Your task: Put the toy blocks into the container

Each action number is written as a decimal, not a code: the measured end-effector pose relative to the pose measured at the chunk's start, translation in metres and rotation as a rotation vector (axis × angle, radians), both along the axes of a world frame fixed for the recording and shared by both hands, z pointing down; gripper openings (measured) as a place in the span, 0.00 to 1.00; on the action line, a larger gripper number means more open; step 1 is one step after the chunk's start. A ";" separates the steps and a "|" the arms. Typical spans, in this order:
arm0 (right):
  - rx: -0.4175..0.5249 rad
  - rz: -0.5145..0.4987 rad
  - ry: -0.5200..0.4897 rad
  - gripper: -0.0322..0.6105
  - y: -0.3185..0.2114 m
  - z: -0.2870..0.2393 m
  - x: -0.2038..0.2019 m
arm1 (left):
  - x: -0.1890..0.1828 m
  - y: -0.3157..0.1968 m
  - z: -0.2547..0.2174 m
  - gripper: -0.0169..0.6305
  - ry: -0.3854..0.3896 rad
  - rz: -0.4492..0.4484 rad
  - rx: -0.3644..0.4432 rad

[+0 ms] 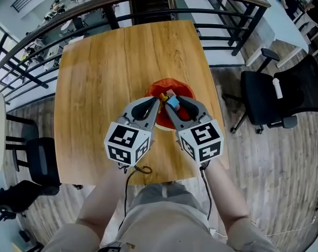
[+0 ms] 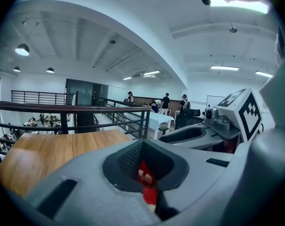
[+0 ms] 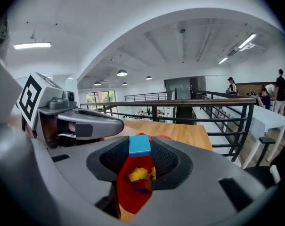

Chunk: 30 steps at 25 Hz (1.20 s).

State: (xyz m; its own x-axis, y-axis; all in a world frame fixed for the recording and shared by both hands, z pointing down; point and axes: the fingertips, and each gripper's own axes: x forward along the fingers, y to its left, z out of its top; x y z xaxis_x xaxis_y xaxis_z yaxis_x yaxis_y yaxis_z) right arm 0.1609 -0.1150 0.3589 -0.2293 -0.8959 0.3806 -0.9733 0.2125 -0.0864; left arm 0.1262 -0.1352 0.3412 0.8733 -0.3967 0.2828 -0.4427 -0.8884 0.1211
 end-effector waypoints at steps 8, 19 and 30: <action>-0.114 -0.031 0.095 0.28 -0.017 0.033 0.002 | -0.001 -0.007 0.031 0.05 -0.043 -0.016 -0.042; -0.212 -0.073 0.086 0.28 -0.033 0.068 -0.007 | -0.012 -0.019 0.052 0.05 -0.066 -0.041 -0.071; -0.234 -0.076 0.077 0.29 -0.035 0.080 -0.010 | -0.019 -0.021 0.055 0.05 -0.073 -0.050 -0.074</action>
State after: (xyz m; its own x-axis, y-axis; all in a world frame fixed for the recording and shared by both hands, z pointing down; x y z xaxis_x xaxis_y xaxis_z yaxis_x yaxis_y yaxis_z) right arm 0.1509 -0.1504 0.4387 -0.2550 -0.7627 0.5943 -0.9609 0.2683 -0.0680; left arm 0.1072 -0.1560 0.3961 0.8290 -0.4144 0.3755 -0.4960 -0.8550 0.1514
